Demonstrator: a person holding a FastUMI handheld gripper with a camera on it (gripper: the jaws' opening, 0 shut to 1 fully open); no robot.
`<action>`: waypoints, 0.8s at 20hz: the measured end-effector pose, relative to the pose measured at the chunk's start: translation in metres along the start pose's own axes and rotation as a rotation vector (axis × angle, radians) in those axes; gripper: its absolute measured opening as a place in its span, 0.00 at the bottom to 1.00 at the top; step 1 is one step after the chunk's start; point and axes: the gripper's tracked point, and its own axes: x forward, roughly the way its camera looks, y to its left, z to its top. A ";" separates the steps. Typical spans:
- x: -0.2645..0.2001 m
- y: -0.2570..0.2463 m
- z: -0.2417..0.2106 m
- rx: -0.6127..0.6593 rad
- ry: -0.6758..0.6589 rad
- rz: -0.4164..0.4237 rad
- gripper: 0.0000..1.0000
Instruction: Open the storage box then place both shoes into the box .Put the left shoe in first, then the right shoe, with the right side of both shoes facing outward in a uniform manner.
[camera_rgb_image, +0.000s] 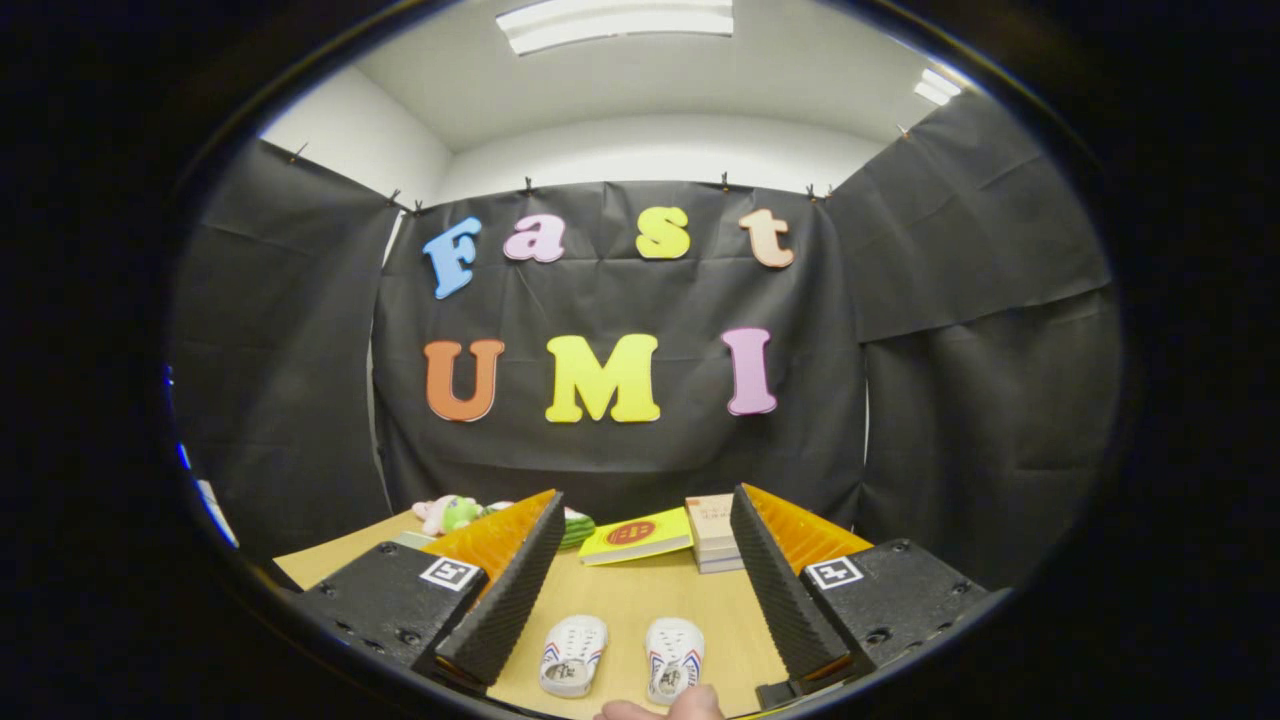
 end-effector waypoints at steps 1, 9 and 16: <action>0.000 0.001 -0.001 0.004 0.005 0.005 1.00; 0.005 0.015 -0.011 0.029 0.044 0.078 1.00; 0.016 0.060 -0.063 0.151 0.196 0.329 1.00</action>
